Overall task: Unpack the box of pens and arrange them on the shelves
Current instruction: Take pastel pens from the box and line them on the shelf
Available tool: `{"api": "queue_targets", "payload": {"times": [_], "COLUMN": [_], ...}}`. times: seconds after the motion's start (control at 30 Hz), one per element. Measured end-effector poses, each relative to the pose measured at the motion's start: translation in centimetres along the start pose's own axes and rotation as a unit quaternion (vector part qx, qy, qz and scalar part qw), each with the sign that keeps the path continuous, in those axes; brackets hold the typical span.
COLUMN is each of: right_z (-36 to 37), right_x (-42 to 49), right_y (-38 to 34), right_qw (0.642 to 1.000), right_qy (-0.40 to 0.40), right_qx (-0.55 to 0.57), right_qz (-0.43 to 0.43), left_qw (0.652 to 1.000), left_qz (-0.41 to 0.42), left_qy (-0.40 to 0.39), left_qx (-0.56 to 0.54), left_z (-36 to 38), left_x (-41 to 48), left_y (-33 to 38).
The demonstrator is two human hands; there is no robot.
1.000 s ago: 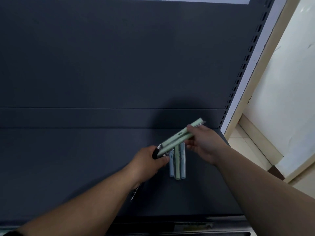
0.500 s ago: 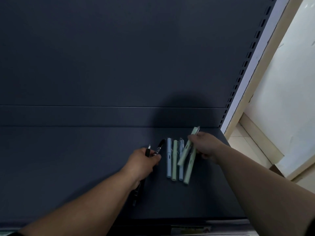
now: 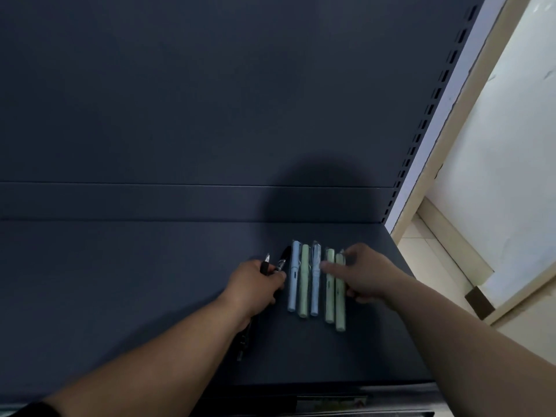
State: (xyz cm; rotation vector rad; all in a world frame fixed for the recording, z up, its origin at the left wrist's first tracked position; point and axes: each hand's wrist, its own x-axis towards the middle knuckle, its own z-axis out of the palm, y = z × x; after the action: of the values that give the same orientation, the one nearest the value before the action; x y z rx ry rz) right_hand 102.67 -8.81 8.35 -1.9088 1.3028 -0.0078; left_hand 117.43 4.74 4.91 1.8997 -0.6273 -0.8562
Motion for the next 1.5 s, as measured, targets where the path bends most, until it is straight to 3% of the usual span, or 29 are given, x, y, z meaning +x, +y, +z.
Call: {"api": "queue_targets", "payload": {"times": [0.17,0.33,0.47,0.53,0.63,0.73,0.87,0.97,1.07,1.13,1.23,1.37,1.5], "right_z": [1.9,1.9,2.3,2.8,3.7,4.9,5.9,6.7,8.3,9.6,11.0,11.9,12.4], "right_x": [-2.2,-2.5,-2.2,-1.4,-0.9,-0.1,-0.3,-0.7,-1.3,-1.3,-1.5,-1.7,-1.1], "right_y": [0.2,-0.5,-2.6,-3.8,-5.2,-6.0,-7.4,-8.5,-9.7,-10.0,-10.0,-10.7,-11.9], "right_qw": [0.979,0.976,0.979,0.984,0.947,0.911,0.894,0.887,0.896,0.913,0.923,0.913,0.917], "right_qy": [0.001,0.036,0.134,0.094,-0.044,-0.107,-0.098,-0.069,-0.032,-0.002,0.015,0.055,0.068], "right_qx": [-0.174,-0.168,-0.04,0.103,0.318,0.399,0.437,0.45,0.411,0.327,0.213,0.261,0.274], "right_qz": [-0.105,-0.132,-0.146,-0.106,-0.021,-0.005,-0.032,-0.081,-0.168,-0.244,-0.319,-0.309,-0.283], "left_qw": [1.0,1.0,0.998,0.996,0.994,0.995,0.995,0.967,0.944,0.921,0.901,0.894,0.913], "left_qz": [-0.002,0.002,0.037,0.058,0.079,0.072,0.097,0.178,0.245,0.287,0.309,0.301,0.23], "left_qy": [-0.003,-0.002,-0.016,-0.03,-0.048,-0.058,0.003,0.114,0.163,0.174,0.149,0.088,0.004], "left_qx": [0.01,-0.013,-0.038,-0.055,-0.055,-0.04,0.006,0.141,0.151,0.197,0.265,0.321,0.336], "left_z": [0.3,-0.3,-1.4,-1.9,-2.8,-3.9,-7.0,-10.1,-12.3,-13.2,-14.1,-14.9,-15.8], "left_x": [0.1,-0.1,-0.7,-1.2,-1.9,-2.5,-2.8,-3.0,-3.1,-3.1,-3.3,-3.6,-3.9], "left_y": [0.2,0.3,0.4,0.6,0.8,0.6,0.5,0.9,0.6,-0.5,-3.0,-6.0,-7.8]}}
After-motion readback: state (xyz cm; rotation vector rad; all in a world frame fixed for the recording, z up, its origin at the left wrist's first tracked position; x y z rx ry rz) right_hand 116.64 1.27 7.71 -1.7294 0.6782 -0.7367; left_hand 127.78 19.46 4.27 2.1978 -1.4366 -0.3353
